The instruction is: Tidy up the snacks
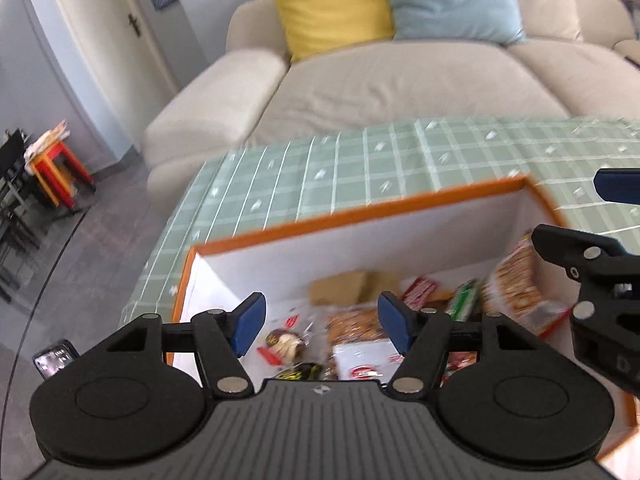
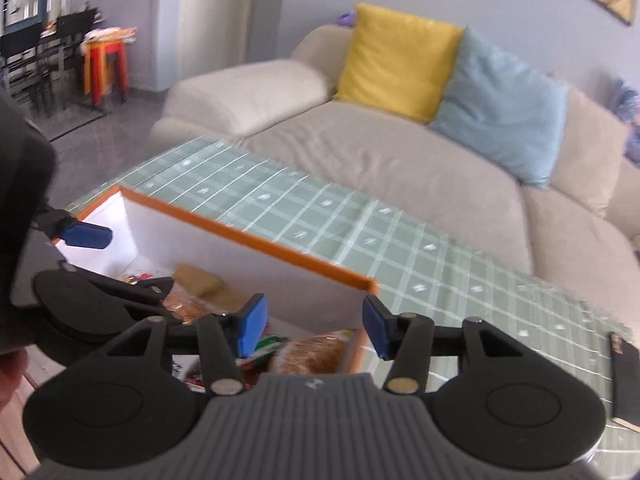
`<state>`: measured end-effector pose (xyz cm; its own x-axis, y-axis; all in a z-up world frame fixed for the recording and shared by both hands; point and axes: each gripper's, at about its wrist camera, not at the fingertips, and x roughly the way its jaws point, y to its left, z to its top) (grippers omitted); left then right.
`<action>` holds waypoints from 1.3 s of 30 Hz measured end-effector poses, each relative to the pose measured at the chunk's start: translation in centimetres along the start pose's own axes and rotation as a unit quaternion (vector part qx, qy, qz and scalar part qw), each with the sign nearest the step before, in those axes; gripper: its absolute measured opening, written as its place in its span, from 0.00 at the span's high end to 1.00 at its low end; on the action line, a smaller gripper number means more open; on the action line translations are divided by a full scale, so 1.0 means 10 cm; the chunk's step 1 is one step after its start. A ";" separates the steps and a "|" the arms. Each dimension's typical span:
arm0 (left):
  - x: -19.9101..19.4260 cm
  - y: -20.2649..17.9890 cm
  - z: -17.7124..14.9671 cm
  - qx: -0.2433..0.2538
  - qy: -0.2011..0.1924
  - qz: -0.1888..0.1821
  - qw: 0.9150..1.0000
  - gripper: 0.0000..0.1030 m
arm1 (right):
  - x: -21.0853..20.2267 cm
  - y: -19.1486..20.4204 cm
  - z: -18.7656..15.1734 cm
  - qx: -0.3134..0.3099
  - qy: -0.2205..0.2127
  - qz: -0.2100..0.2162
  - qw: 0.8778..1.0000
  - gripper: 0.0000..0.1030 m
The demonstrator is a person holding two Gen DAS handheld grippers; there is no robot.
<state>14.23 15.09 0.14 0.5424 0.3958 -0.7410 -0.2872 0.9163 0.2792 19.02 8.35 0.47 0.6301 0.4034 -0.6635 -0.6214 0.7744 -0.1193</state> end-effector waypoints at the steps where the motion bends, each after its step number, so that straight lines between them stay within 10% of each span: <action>1: -0.08 -0.04 0.01 0.004 -0.011 0.003 1.000 0.26 | -0.08 -0.03 -0.02 0.005 -0.007 -0.010 1.000 0.48; 20: -1.37 -0.44 -0.44 -0.023 -0.152 -0.096 0.983 0.17 | -1.67 -0.51 -0.78 0.101 -0.100 -0.038 0.989 0.12; 30: -1.18 -0.41 -0.66 -0.092 -0.094 -0.131 0.983 0.14 | -1.67 -0.54 -1.28 0.142 -0.070 -0.034 0.987 0.09; 39: -1.03 -0.56 -0.81 -0.053 -0.064 -0.109 0.991 0.14 | -1.47 -0.54 -1.37 0.162 -0.029 -0.041 0.986 0.09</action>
<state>3.88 5.44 1.26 0.6942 0.1995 -0.6916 -0.2296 0.9720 0.0499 6.75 -8.43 0.72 0.7034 0.3518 -0.6176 -0.3916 0.9170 0.0764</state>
